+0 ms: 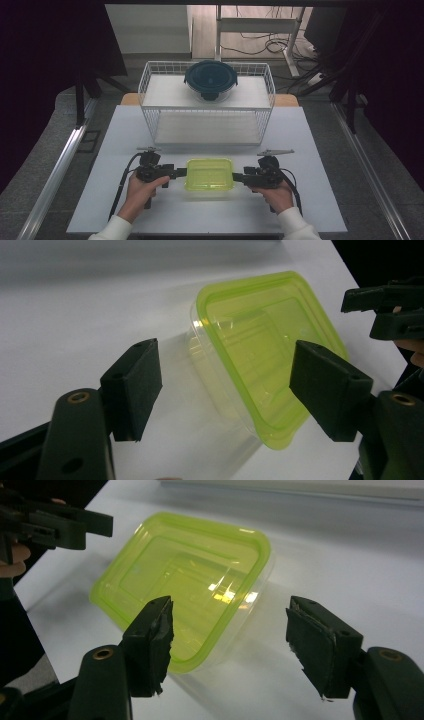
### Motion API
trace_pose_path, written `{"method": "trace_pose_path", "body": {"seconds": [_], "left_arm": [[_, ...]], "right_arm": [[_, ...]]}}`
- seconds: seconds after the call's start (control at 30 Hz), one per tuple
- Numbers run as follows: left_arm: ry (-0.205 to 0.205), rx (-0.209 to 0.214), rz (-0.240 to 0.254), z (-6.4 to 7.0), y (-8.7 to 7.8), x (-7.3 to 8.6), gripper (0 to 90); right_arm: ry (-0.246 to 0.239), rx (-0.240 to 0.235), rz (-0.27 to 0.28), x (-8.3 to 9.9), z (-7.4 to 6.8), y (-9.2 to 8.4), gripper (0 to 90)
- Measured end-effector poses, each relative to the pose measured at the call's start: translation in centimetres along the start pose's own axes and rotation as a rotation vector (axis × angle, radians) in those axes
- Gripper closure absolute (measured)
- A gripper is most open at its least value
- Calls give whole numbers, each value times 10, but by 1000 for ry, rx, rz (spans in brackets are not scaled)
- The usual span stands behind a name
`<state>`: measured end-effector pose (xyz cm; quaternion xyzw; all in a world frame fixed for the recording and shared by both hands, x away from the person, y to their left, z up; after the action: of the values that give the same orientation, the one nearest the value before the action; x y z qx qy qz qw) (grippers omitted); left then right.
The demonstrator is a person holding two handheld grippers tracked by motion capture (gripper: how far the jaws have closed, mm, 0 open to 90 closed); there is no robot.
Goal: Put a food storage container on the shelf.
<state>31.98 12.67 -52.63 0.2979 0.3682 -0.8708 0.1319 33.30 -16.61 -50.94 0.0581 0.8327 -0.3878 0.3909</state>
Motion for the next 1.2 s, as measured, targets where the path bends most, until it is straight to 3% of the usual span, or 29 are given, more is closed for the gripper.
{"method": "trace_pose_path", "body": {"seconds": [0.37, 0.63, 0.73, 0.83, 1.0, 1.03, 1.2], "left_arm": [[-43, 50, -44, -1, 17, 3, 379], [-61, 73, -85, 1, 26, 8, 438], [-79, 95, -95, 2, 29, 9, 504], [-77, 84, -102, 4, 30, 11, 575], [-109, 79, -84, 2, 26, 11, 703], [-110, 83, -84, 3, 26, 11, 718], [-91, 68, -64, 9, 22, 11, 753]], "right_arm": [[50, -11, -40, 2, -3, 26, 402], [97, -12, -61, 7, 0, 33, 450], [127, -26, -69, 8, 1, 35, 487], [157, -55, -73, 9, 0, 35, 538], [221, -71, -63, 10, 2, 30, 634], [216, -58, -64, 11, 2, 29, 687], [195, -38, -67, 11, -1, 24, 729]]}}
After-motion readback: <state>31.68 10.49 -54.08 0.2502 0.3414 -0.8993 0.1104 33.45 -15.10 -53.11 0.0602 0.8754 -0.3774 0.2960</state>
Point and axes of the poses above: each handheld gripper's, and its own axes: y roughly forward along the jaws, x roughly out of its underside, z roughly to its right, the point moved 5 cm from there along y, roughly forward along the jaws, and after that the axes turned 4 degrees about z, right-handed, at the moved point
